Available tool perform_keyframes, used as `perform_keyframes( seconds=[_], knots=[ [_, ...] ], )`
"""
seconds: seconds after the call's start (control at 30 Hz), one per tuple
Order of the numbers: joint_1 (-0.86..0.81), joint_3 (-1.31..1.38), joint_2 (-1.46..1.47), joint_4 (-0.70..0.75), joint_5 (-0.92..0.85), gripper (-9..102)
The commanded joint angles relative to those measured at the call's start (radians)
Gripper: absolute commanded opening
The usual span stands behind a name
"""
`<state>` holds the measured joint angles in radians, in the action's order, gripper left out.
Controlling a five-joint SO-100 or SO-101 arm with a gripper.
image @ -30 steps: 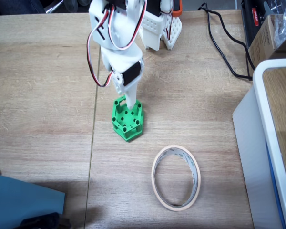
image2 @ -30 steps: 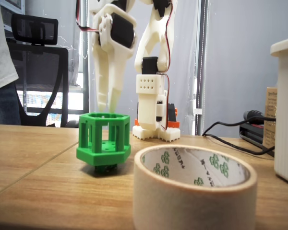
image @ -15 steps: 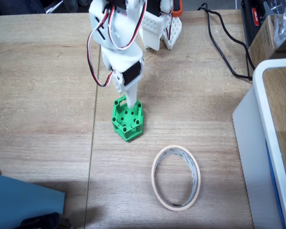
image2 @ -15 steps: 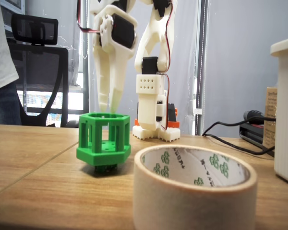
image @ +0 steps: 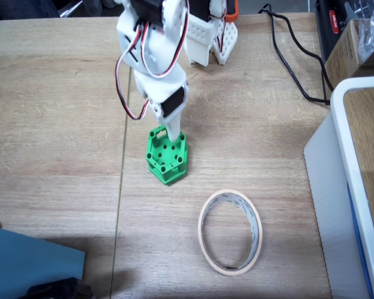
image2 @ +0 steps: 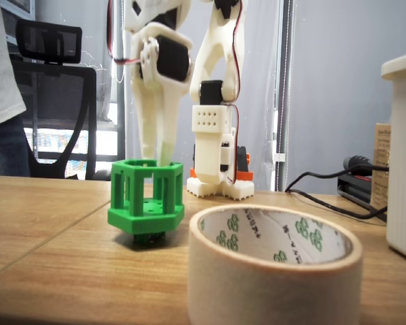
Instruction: Grasp a component and put it in the bin.
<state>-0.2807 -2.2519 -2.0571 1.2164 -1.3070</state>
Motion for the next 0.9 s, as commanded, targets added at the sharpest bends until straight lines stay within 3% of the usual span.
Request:
perform_keyframes(
  seconds=[0.0,0.33,0.87],
  knots=[
    [-0.012,0.021,0.009,0.003,0.003,17],
    [-0.012,0.012,0.012,0.003,0.003,16],
    [-0.012,0.012,0.012,0.003,0.003,1]
  ],
)
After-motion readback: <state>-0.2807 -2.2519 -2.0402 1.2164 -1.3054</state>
